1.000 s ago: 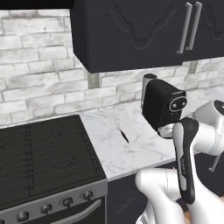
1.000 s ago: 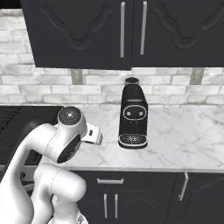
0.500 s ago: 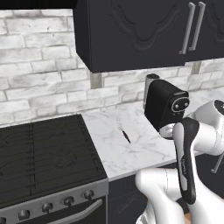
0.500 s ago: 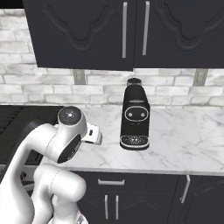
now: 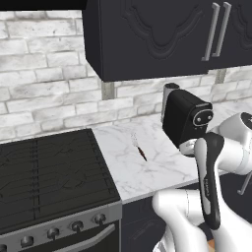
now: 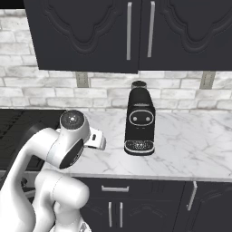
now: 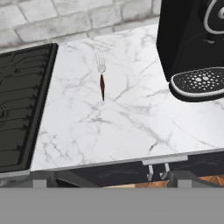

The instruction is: Organize the utensils by type. Pick up the wooden spoons from the counter and place them in the open cabinet. Then pick up the metallic utensils from the counter and place them in the open drawer.

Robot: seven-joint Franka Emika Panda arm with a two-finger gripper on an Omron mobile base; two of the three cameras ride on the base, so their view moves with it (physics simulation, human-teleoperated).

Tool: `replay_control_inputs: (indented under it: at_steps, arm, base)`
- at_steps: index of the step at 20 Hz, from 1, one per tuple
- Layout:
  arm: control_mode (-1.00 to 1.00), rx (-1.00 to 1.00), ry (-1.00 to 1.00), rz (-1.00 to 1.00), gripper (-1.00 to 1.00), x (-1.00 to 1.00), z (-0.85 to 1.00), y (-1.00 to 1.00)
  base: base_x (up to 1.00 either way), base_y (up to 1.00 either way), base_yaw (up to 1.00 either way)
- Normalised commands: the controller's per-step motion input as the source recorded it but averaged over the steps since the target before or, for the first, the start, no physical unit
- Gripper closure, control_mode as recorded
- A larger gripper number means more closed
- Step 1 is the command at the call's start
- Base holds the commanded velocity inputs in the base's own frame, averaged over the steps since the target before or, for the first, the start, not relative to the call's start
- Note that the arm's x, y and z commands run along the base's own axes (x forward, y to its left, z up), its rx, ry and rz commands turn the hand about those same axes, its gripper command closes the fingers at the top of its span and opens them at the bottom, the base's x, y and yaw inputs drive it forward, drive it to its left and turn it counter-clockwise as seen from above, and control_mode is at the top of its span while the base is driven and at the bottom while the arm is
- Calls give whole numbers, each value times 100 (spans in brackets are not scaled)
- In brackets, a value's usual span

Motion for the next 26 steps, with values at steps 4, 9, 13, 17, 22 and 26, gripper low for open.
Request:
replay_control_inputs:
  at_steps: [4, 9, 13, 17, 22, 26]
  arm:
    - [100, 0, 0, 0, -100, 0, 0, 0]
    - [-100, -2, 1, -5, -100, 30, -6, -1]
    - [-100, -16, 0, -11, -100, 46, -23, 16]
    - [-100, -11, 0, -2, -100, 44, -27, 38]
    - [-100, -1, 2, 0, -100, 46, -27, 46]
    - [-100, 0, 11, 1, -100, 47, -30, 41]
  base:
    - [5, -1, 0]
    - [3, -1, 0]
    - [0, 0, 0]
    - [0, 0, 0]
    - [0, 0, 0]
    - [0, 0, 0]
